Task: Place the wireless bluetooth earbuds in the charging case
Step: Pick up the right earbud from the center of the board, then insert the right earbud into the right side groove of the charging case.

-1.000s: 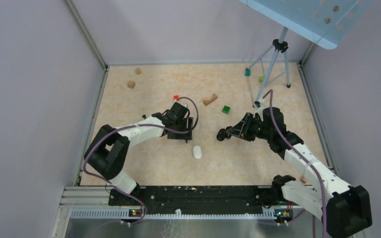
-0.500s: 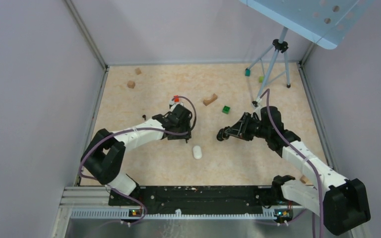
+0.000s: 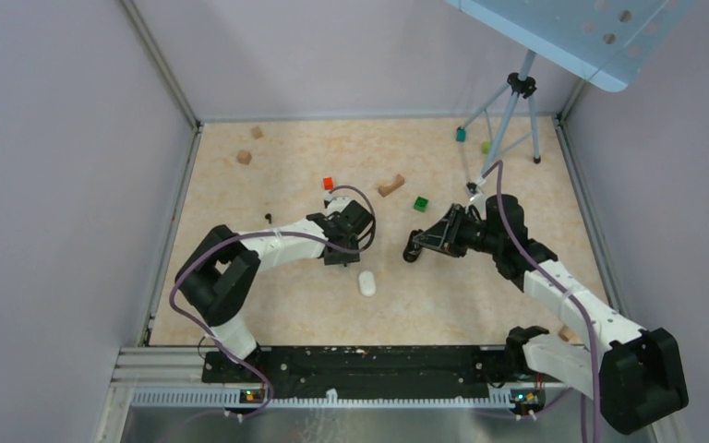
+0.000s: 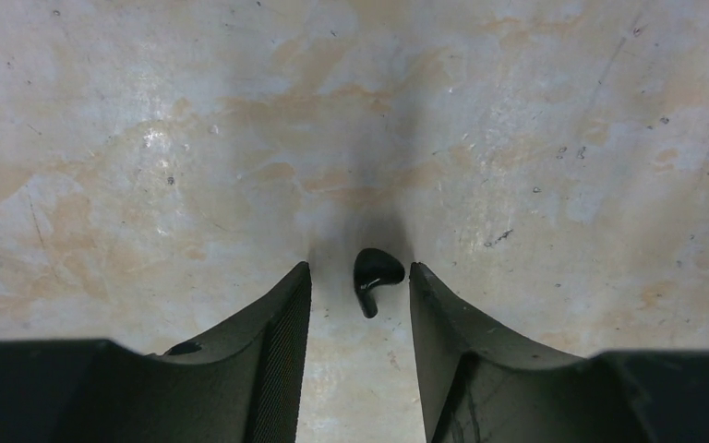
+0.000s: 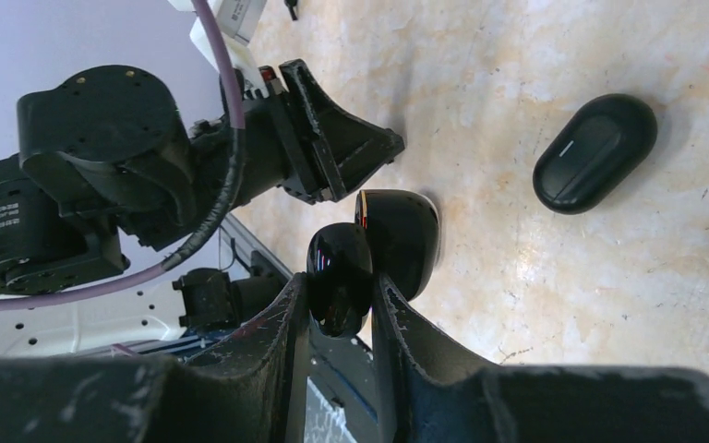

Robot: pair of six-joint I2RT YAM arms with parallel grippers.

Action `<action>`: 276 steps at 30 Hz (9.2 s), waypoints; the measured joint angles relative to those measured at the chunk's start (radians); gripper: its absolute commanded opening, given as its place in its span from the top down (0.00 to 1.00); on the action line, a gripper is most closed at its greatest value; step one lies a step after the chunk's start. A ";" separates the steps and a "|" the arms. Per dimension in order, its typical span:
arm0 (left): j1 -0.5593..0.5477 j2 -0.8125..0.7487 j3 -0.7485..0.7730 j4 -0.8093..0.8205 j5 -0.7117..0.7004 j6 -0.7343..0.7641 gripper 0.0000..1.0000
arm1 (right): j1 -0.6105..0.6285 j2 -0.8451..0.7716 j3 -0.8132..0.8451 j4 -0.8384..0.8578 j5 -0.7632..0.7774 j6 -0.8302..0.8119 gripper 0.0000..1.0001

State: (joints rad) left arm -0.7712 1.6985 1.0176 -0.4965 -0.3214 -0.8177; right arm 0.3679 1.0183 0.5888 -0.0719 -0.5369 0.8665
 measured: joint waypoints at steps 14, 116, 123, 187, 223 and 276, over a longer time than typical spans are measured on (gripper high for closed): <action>-0.008 0.034 0.024 0.003 -0.016 0.001 0.75 | 0.000 0.037 0.000 0.063 -0.033 0.020 1.00; 0.018 -0.234 0.027 0.841 1.502 0.847 1.00 | -0.154 0.221 -0.203 1.231 -0.679 0.816 1.00; 0.024 -0.234 0.027 0.842 1.502 0.856 1.00 | -0.154 0.232 -0.203 1.254 -0.675 0.830 1.00; 0.043 -0.314 0.053 0.719 1.369 1.049 1.00 | -0.147 0.206 -0.203 1.256 -0.619 0.847 1.00; 0.056 -0.333 -0.032 0.961 1.486 0.838 1.00 | -0.147 0.177 -0.216 1.234 -0.608 0.843 1.00; 0.059 -0.249 -0.018 1.104 1.547 0.786 1.00 | -0.126 0.270 -0.229 1.497 -0.571 1.045 1.00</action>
State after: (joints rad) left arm -0.7124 1.4494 0.9997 0.6079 1.2259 -0.0315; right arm 0.2420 1.2888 0.3599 1.4246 -1.1076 1.9118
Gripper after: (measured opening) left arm 0.246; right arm 0.252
